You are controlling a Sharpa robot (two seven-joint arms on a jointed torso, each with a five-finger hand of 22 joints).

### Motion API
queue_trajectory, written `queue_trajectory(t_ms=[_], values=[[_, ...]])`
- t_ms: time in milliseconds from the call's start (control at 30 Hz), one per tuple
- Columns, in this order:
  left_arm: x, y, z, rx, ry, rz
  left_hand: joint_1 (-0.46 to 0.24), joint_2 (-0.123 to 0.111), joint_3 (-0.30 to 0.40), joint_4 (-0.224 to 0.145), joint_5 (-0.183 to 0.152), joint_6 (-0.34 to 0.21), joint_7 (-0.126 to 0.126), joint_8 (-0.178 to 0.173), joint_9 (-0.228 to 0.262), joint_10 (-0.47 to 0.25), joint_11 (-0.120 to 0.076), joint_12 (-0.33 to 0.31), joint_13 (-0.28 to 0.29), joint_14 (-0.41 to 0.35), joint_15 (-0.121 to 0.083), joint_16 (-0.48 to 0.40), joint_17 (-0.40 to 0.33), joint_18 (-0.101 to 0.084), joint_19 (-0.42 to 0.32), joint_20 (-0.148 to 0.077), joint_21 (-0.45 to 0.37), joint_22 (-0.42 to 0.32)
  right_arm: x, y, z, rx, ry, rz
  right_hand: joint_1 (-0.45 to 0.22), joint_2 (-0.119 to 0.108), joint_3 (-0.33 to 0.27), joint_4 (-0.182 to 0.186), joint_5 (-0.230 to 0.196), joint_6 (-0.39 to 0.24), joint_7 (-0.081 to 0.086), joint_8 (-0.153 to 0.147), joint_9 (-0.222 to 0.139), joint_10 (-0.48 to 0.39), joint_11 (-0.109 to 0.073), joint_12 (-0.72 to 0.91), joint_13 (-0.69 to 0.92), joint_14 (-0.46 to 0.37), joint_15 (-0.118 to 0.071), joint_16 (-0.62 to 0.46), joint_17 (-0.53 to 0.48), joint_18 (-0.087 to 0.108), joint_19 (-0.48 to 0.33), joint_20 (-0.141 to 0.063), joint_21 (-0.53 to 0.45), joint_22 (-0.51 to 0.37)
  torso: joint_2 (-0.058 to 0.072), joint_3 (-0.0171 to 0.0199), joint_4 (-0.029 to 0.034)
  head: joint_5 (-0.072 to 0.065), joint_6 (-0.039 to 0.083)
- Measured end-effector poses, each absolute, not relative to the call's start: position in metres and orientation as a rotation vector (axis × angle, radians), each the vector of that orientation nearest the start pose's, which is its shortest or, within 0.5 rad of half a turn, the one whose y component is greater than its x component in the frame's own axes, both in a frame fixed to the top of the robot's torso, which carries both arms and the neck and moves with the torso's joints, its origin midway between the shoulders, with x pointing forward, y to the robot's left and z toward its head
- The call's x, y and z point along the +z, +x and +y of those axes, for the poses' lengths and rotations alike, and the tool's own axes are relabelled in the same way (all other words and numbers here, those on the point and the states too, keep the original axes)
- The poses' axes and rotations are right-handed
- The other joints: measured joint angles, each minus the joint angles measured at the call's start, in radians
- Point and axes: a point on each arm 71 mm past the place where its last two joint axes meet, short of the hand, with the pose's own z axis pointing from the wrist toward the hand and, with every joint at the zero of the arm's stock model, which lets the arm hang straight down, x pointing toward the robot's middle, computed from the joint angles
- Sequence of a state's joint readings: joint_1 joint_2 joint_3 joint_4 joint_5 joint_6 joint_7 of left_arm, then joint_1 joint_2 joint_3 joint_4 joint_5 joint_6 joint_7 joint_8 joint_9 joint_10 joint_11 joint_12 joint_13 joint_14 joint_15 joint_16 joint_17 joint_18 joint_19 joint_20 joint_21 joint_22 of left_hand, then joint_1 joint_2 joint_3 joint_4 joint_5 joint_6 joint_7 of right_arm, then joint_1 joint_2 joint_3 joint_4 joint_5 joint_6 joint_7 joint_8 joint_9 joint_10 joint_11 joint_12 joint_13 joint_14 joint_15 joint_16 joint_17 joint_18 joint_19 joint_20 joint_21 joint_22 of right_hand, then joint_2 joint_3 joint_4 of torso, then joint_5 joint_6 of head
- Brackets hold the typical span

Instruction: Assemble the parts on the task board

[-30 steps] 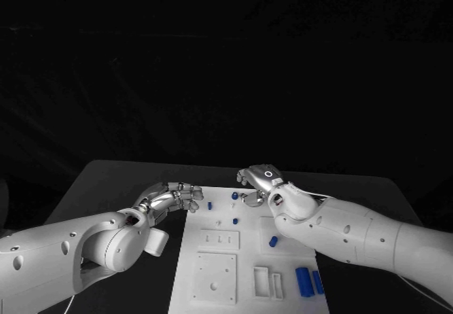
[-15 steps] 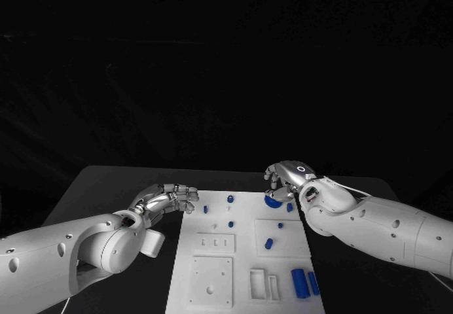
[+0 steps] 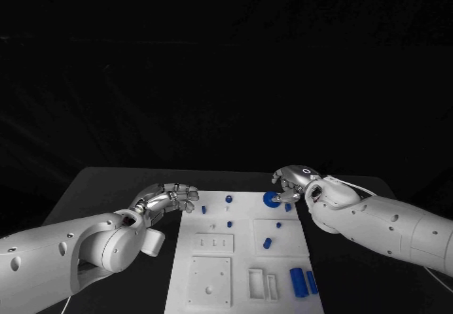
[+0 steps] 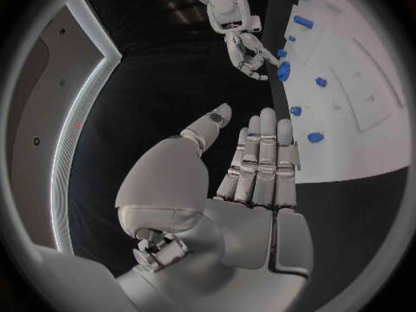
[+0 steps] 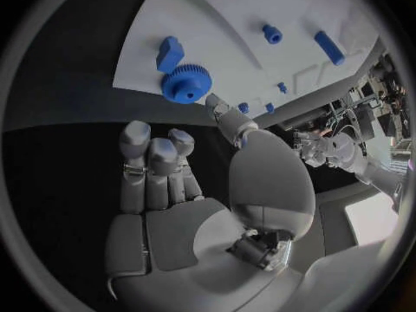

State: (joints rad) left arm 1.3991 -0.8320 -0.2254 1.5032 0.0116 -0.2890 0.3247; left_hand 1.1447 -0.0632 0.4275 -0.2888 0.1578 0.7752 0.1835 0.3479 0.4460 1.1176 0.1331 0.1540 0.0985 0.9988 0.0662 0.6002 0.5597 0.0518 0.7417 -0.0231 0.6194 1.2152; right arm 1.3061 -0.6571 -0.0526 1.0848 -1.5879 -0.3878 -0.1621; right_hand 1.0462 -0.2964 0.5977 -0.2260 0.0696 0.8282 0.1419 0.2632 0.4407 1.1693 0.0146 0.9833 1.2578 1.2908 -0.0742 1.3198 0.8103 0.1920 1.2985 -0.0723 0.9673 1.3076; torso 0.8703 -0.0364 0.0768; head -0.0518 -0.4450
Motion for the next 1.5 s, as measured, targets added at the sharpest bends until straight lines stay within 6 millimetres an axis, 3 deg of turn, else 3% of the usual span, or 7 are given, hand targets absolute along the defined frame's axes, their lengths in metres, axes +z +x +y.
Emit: queue_trajectory(t_ms=[100, 167, 300, 667, 867, 1200, 1500], values=[[-0.154, 0.504, 0.212, -1.462, -1.023, 1.537, 0.000, 0.000, 0.000, 0.000, 0.000, 0.000, 0.000, 0.000, 0.000, 0.000, 0.000, 0.000, 0.000, 0.000, 0.000, 0.000, 0.000, 0.000, 0.000, 0.000, 0.000, 0.000, -0.152, 0.579, -0.245, 0.272, -0.125, 1.504, 0.000, 0.000, 0.000, 0.000, 0.000, 0.002, 0.008, 0.000, -0.003, -0.023, 0.011, 0.036, 0.030, -0.001, 0.001, 0.003, 0.016, 0.000, -0.002, -0.002, 0.015, 0.000, 0.000, -0.0006, 0.0012, -0.001, -0.001], [-0.155, 0.504, 0.212, -1.461, -1.023, 1.537, 0.000, 0.000, 0.000, 0.000, 0.000, 0.000, 0.000, 0.000, 0.000, 0.000, 0.000, 0.000, 0.000, 0.000, 0.000, 0.000, 0.000, 0.000, 0.000, 0.000, 0.000, 0.000, -0.154, 0.579, -0.245, 0.271, -0.124, 1.514, 0.000, 0.000, 0.003, 0.003, 0.000, 0.003, 0.008, -0.003, -0.004, -0.041, 0.024, 0.050, 0.038, -0.003, 0.002, 0.008, 0.022, -0.015, -0.005, -0.005, 0.018, 0.000, 0.000, -0.0012, 0.0018, -0.002, -0.002], [-0.155, 0.504, 0.212, -1.460, -1.024, 1.537, 0.000, 0.000, 0.000, 0.000, 0.000, 0.000, 0.000, 0.000, 0.000, 0.000, 0.000, 0.000, 0.000, 0.000, 0.000, 0.000, 0.000, -0.001, 0.000, 0.000, 0.000, 0.000, -0.160, 0.580, -0.244, 0.271, -0.122, 1.535, 0.000, 0.000, 0.005, 0.005, 0.000, 0.004, 0.009, -0.004, -0.004, -0.036, 0.028, 0.081, 0.050, -0.003, 0.003, 0.012, 0.033, -0.015, -0.005, -0.005, 0.030, 0.000, 0.001, -0.0025, 0.0021, -0.003, -0.004], [-0.155, 0.505, 0.211, -1.461, -1.023, 1.537, 0.000, 0.000, 0.000, 0.000, 0.000, 0.000, 0.000, 0.000, 0.001, 0.000, 0.000, 0.000, 0.000, 0.000, 0.000, 0.000, 0.000, -0.006, -0.004, -0.004, 0.000, 0.000, -0.169, 0.581, -0.242, 0.278, -0.115, 1.571, 0.026, 0.026, 0.086, 0.049, 0.013, 0.028, -0.006, 0.005, -0.005, -0.022, 0.014, 0.121, 0.050, -0.008, -0.003, 0.012, 0.054, -0.015, -0.007, -0.011, 0.049, 0.000, 0.001, -0.0038, 0.0019, -0.001, -0.010], [-0.155, 0.505, 0.211, -1.462, -1.022, 1.538, 0.000, 0.000, 0.000, 0.000, 0.000, 0.000, 0.000, 0.000, 0.001, 0.000, 0.000, 0.000, 0.000, 0.000, 0.000, 0.000, 0.000, -0.006, -0.004, -0.004, 0.000, 0.000, -0.168, 0.583, -0.242, 0.283, -0.111, 1.575, 0.029, 0.043, 0.139, 0.075, -0.005, 0.040, -0.016, 0.014, -0.004, -0.016, 0.008, 0.136, 0.050, -0.004, -0.006, 0.012, 0.064, -0.015, -0.007, -0.011, 0.059, 0.000, 0.001, -0.0037, 0.0014, -0.001, -0.010], [-0.155, 0.505, 0.211, -1.462, -1.022, 1.538, 0.000, 0.000, 0.000, 0.000, -0.004, 0.000, 0.000, 0.000, 0.001, 0.000, 0.000, 0.000, 0.000, 0.000, 0.000, 0.000, 0.000, -0.007, -0.004, -0.004, 0.000, -0.001, -0.168, 0.584, -0.241, 0.288, -0.114, 1.583, 0.023, 0.068, 0.167, 0.087, -0.011, 0.060, -0.031, 0.028, 0.003, -0.012, 0.004, 0.144, 0.050, -0.001, -0.010, 0.012, 0.073, -0.015, -0.010, -0.014, 0.070, 0.000, 0.000, -0.0036, 0.0008, 0.000, -0.014], [-0.155, 0.505, 0.211, -1.461, -1.022, 1.538, 0.000, 0.000, 0.000, 0.000, -0.004, 0.000, 0.000, 0.000, 0.001, 0.000, 0.000, 0.000, 0.000, 0.000, 0.000, 0.000, 0.000, -0.008, -0.004, -0.004, 0.000, -0.001, -0.168, 0.584, -0.241, 0.281, -0.126, 1.581, 0.023, 0.068, 0.173, 0.081, -0.012, 0.062, -0.032, 0.032, 0.004, -0.011, 0.003, 0.144, 0.050, -0.001, -0.010, 0.012, 0.077, -0.015, -0.014, -0.010, 0.076, 0.000, 0.000, -0.0036, 0.0012, -0.001, -0.014]])
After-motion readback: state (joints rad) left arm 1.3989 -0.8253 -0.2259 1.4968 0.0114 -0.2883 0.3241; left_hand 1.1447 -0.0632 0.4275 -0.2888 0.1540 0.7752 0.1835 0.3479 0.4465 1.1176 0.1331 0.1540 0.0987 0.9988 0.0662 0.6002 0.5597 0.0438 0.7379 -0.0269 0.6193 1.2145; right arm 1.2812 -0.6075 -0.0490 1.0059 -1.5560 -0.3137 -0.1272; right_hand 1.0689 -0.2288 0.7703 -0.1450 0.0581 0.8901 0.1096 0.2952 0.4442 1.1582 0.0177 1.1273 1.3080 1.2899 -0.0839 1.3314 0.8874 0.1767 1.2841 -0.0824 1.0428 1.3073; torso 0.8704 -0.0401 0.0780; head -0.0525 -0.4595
